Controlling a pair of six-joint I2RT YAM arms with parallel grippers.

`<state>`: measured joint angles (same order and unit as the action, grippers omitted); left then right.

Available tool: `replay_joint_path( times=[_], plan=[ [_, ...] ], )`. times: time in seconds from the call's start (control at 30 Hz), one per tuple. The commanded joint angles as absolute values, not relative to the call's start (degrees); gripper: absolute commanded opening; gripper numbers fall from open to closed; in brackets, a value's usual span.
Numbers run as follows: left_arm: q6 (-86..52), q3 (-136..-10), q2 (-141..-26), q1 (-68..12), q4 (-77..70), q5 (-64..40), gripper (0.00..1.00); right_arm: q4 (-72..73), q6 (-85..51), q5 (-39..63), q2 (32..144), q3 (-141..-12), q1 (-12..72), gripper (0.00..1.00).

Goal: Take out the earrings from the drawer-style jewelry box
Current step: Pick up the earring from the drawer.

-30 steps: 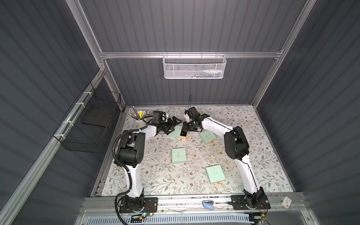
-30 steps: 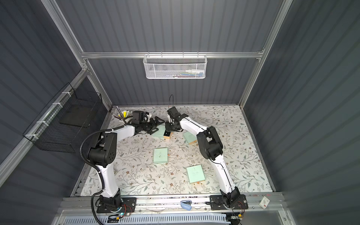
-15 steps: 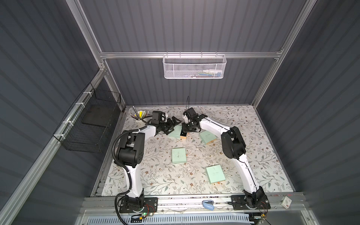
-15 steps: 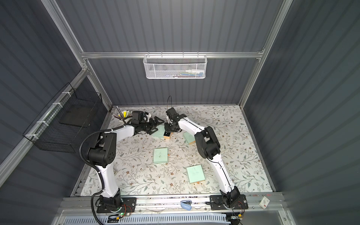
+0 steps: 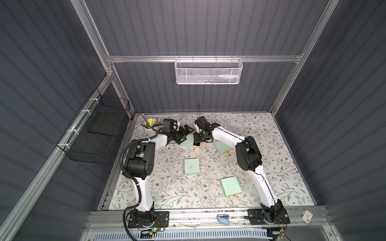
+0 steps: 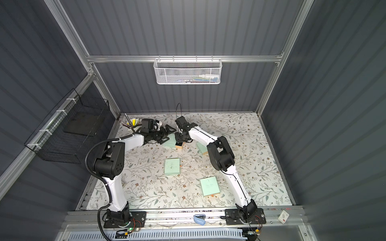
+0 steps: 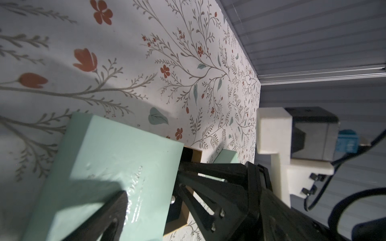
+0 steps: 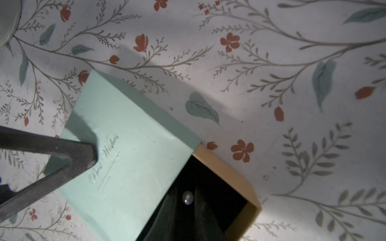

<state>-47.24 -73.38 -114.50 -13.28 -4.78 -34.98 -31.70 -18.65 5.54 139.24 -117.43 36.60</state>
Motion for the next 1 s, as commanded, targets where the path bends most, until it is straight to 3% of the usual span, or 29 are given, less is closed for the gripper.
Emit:
replay_joint_path(
  times=[0.0,0.73,0.97],
  plan=[
    [-47.8,-72.2,-114.4,-12.7,-1.4,-34.2,1.00,-32.5,-17.8,4.3,141.2,-118.7,36.9,0.16],
    [-47.8,-71.7,-114.9,-12.7,-1.8,-34.1,1.00,-30.0,-18.5,5.3,132.5,-114.0,36.9,0.10],
    [-47.7,-71.5,-114.8,-12.7,-1.8,-34.2,1.00,-27.6,-19.6,6.0,125.2,-106.8,36.9,0.10]
  ],
)
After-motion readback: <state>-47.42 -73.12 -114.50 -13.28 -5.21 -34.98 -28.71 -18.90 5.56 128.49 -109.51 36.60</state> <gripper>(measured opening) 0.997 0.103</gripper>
